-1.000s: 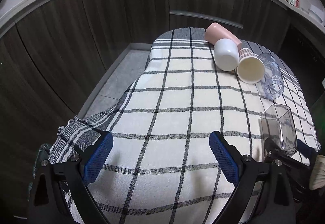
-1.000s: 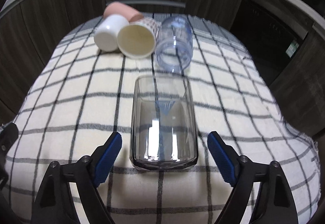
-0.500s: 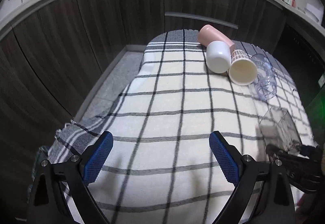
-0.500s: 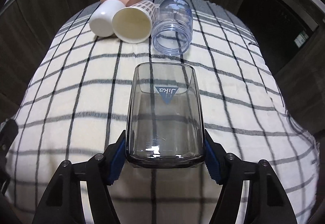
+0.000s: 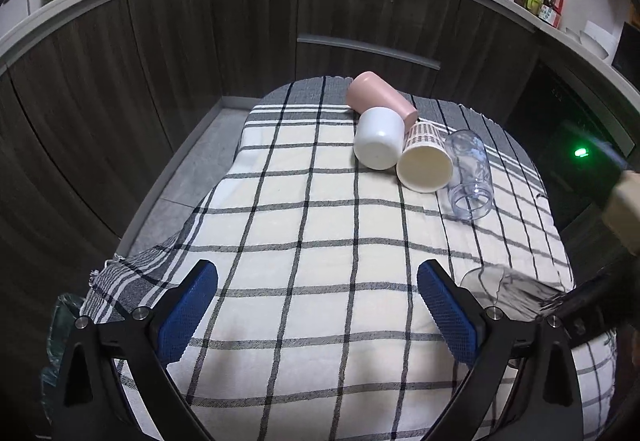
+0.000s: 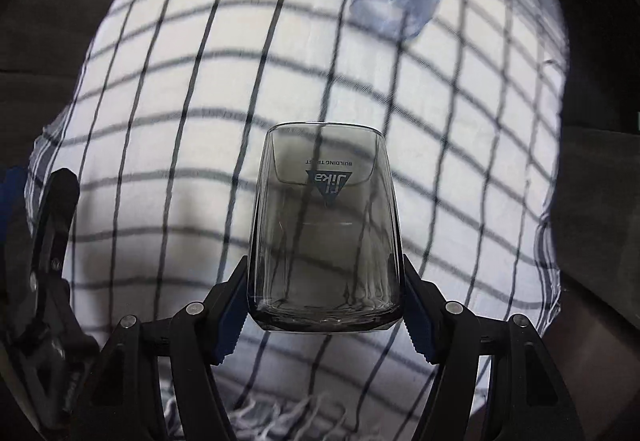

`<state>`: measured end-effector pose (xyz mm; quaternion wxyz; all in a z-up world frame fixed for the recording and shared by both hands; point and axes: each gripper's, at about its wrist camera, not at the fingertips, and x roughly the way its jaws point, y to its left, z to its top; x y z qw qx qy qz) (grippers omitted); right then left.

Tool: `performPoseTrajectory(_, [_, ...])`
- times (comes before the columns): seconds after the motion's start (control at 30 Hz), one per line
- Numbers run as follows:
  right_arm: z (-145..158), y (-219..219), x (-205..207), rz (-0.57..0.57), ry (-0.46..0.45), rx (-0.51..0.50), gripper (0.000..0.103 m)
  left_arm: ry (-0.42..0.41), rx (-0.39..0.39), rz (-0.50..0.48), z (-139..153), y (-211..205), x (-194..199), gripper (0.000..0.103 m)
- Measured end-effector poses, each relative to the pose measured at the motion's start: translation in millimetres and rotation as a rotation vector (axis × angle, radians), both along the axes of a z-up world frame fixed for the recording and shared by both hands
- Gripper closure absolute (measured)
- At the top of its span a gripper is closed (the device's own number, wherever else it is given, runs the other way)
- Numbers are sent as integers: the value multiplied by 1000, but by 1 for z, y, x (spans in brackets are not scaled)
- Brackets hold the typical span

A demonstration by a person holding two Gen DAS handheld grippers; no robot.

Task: Flip cup upside down
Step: 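Lift and rotate the glass cup with the right tool, rim downward, then set the inverted glass cup on the towel and open the right tool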

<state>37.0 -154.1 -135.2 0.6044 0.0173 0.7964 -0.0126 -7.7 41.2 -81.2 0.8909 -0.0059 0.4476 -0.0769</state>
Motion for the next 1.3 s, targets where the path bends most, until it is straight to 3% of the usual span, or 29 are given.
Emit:
performPoseTrajectory(0.23, [-28,-8,31,9,155,8,36,-1,-12,23,4,-5,17,1])
performPoseTrajectory(0.33, [-32,-10,42,19,173,-8,36,1,-12,38,4,-8,27,1])
performPoseTrajectory(0.7, [-33,-19,83,25,90,-41,35,-2,2,83,-1,-7,49,1])
performPoseTrajectory(0.9, [-31,-15,77,40,58,-40,34,-10,14,73,0,-8,46,1])
performPoseTrajectory(1.0, [-20,-15,70,42,-3,-44,24,-28,22,67,6,-10,42,1])
performPoseTrajectory(1.1, [-4,-19,60,25,-88,-39,24,-53,21,58,14,-11,36,1])
performPoseTrajectory(1.3, [32,-25,22,-57,-364,-18,24,-109,22,53,28,-10,24,1])
